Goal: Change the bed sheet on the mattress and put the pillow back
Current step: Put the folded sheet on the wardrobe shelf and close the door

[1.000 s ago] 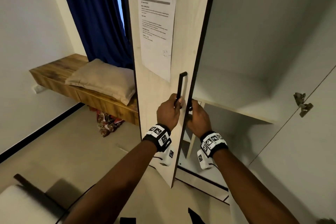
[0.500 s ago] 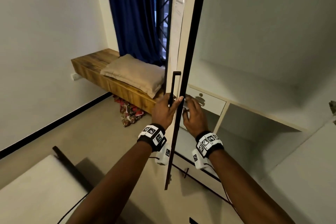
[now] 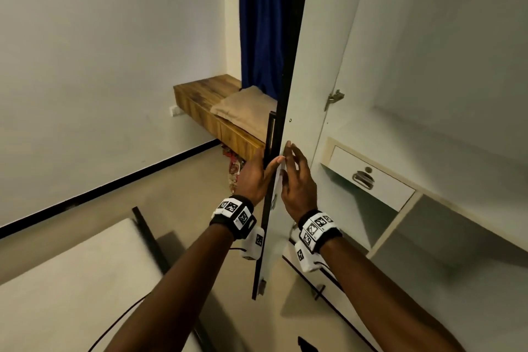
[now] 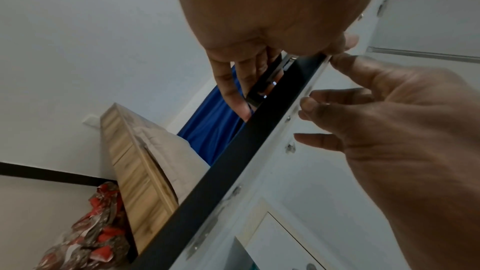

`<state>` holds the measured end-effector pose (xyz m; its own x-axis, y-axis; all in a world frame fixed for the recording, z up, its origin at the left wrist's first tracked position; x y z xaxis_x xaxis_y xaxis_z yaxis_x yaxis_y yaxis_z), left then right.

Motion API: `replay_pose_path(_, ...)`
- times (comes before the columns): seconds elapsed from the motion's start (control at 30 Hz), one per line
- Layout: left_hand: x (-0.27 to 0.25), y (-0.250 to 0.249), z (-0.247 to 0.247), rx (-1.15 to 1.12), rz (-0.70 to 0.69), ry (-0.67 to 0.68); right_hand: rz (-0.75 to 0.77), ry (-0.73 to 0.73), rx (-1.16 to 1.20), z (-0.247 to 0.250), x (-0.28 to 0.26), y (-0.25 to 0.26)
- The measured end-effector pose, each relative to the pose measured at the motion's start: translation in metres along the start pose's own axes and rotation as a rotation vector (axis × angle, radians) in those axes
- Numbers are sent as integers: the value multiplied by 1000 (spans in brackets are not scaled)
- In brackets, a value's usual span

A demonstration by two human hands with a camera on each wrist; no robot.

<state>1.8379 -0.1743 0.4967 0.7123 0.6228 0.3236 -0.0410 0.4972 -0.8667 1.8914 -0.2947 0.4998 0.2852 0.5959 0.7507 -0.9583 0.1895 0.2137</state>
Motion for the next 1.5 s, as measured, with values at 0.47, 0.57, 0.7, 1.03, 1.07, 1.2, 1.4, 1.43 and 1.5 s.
replay_pose_path(0.47, 64, 48, 56, -183, 139, 80, 73, 105, -104, -91, 52, 10)
replay_pose_path(0.57, 76, 56, 62, -176, 188, 108, 74, 109, -109, -103, 64, 12)
replay_pose_path(0.7, 91, 63, 68, -159, 198, 91, 75, 110, -124, -117, 78, 11)
replay_pose_path(1.03, 117, 80, 76, -182, 220, 86, 126, 90, -146, -144, 96, 3)
replay_pose_path(1.07, 118, 79, 77, -181, 222, 82, 126, 87, -148, -145, 98, 2)
replay_pose_path(1.2, 123, 80, 80, -174, 219, 71, 156, 72, -158, -148, 103, -1)
replay_pose_path(1.4, 126, 89, 81, -138, 226, 75, 170, 56, -170, -150, 103, -3)
replay_pose_path(1.43, 126, 89, 81, -132, 219, 73, 166, 57, -166, -151, 102, -2)
replay_pose_path(1.5, 125, 86, 82, -117, 206, 62, 162, 59, -153, -151, 102, -2)
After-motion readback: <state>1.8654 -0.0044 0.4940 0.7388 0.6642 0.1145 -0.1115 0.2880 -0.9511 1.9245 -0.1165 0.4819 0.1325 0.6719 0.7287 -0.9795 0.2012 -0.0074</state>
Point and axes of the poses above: each hand's wrist, its own x-axis towards the middle knuckle, its own z-axis out of the back of the hand, y = z × x, the point moved 8 cm from there along x, towards the middle knuckle, and after that the axes turned 12 degrees about z, right-handed, at the moved point
